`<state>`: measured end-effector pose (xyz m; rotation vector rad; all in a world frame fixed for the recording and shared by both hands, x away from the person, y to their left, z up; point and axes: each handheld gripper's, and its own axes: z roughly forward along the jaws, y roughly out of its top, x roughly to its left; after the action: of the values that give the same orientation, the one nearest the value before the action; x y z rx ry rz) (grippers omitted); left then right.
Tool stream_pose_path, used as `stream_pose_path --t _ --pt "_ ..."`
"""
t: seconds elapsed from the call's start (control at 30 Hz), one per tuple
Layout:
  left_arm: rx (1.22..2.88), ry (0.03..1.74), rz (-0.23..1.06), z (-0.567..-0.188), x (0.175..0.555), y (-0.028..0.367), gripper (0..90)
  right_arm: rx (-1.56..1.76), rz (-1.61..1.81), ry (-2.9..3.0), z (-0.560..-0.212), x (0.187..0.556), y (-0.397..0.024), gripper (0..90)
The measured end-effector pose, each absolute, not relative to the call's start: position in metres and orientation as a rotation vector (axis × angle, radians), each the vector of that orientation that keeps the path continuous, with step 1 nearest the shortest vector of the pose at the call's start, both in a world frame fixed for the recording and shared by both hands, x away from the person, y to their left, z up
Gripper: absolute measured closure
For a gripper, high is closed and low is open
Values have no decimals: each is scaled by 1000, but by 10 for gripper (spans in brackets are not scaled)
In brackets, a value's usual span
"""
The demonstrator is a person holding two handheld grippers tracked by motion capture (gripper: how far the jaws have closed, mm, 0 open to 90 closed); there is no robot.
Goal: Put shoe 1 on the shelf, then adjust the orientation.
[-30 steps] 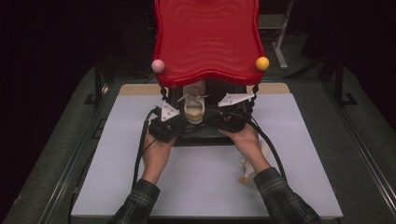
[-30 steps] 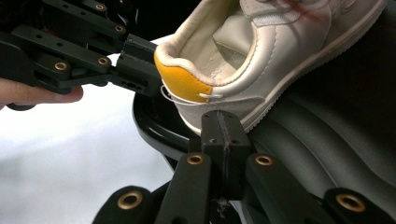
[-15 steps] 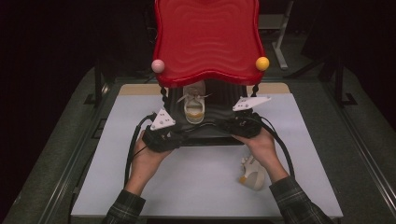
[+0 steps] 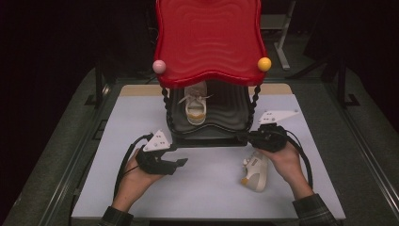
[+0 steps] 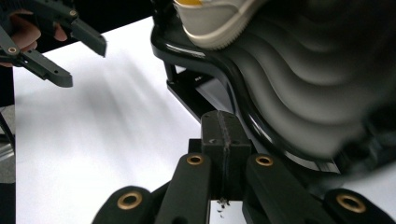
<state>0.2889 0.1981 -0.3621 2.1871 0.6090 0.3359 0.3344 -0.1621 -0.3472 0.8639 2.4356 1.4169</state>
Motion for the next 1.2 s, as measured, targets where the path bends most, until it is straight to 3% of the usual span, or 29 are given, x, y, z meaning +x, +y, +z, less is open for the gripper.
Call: stream_pose_path --t 0.37,0.6,1.2 --pt "2262 741 375 -416 272 248 228 990 1359 2410 -371 324 -209 896" --pt "2285 870 354 -446 283 276 144 1030 1337 2400 -379 321 -222 896" --pt "2220 846 374 -452 283 284 132 1079 1285 2400 -391 307 -237 896"
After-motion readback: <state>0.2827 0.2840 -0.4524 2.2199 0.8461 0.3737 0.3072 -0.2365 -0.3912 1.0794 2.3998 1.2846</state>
